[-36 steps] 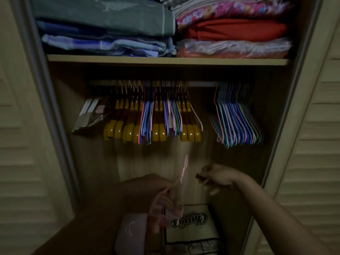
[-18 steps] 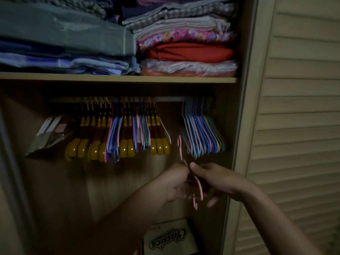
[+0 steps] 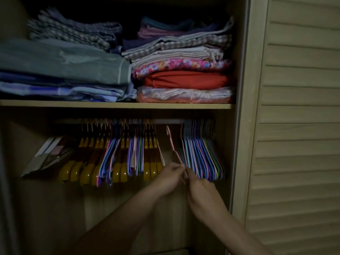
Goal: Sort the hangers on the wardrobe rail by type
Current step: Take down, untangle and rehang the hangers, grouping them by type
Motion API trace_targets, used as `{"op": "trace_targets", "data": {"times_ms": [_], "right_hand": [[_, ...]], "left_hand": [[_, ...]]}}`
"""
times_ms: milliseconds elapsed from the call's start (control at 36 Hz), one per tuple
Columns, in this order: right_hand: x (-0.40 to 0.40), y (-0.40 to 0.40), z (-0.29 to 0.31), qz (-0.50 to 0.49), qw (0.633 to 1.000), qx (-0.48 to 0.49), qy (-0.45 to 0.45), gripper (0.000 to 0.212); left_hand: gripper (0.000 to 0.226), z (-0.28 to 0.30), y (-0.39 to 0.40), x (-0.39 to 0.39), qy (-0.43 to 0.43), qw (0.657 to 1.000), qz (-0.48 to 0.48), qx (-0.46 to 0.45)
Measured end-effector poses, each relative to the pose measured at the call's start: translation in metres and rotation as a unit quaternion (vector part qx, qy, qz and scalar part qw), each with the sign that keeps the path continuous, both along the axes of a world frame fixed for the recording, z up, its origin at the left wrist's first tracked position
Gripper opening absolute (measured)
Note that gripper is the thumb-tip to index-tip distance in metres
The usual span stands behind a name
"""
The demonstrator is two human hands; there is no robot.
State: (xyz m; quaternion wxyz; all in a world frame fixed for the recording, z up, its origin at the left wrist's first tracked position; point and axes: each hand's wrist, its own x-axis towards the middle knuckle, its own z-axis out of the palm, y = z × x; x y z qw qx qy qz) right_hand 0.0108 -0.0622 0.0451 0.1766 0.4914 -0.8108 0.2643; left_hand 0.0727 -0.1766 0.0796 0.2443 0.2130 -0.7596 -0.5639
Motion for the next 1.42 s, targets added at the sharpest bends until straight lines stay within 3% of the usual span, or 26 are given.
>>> {"op": "trace_targets", "data": {"times_ms": [167, 361, 500, 833, 1028, 1167, 1278, 1333, 1417], "right_hand": [[-0.024, -0.026, 0.011, -0.017, 0.999, -0.041, 0.013, 0.044], [-0.045, -0.078, 0.047, -0.091, 0.994, -0.053, 0.021, 0.047], [-0.063, -0.099, 0.060, -0.119, 0.993, 0.020, 0.015, 0.048], [-0.078, -0.109, 0.035, -0.213, 0.956, 0.122, 0.161, 0.046], [-0.083, -0.108, 0.034, -0.232, 0.941, 0.163, 0.183, 0.030], [-0.076, -0.108, 0.041, -0.239, 0.951, 0.144, 0.136, 0.027], [-0.060, -0.116, 0.055, -0.200, 0.965, 0.073, 0.152, 0.038], [-0.057, -0.129, 0.055, -0.113, 0.990, 0.024, 0.087, 0.030], [-0.054, -0.148, 0.048, -0.031, 0.994, 0.017, -0.100, 0.031]], "left_hand": [[0.009, 0.000, -0.034, 0.014, -0.022, 0.991, 0.097, -0.087], [0.013, 0.001, -0.056, 0.031, -0.037, 0.990, 0.113, -0.071], [0.013, 0.000, -0.063, 0.039, -0.035, 0.992, 0.096, -0.071], [0.011, -0.001, -0.073, 0.056, -0.034, 0.991, 0.103, -0.077], [0.011, 0.000, -0.081, 0.078, -0.042, 0.989, 0.113, -0.083], [0.012, -0.002, -0.094, 0.098, -0.038, 0.986, 0.135, -0.087], [0.010, 0.000, -0.101, 0.107, -0.032, 0.985, 0.155, -0.074], [0.011, 0.002, -0.101, 0.109, -0.027, 0.984, 0.161, -0.075], [0.012, 0.004, -0.100, 0.111, -0.024, 0.984, 0.156, -0.079]]}}
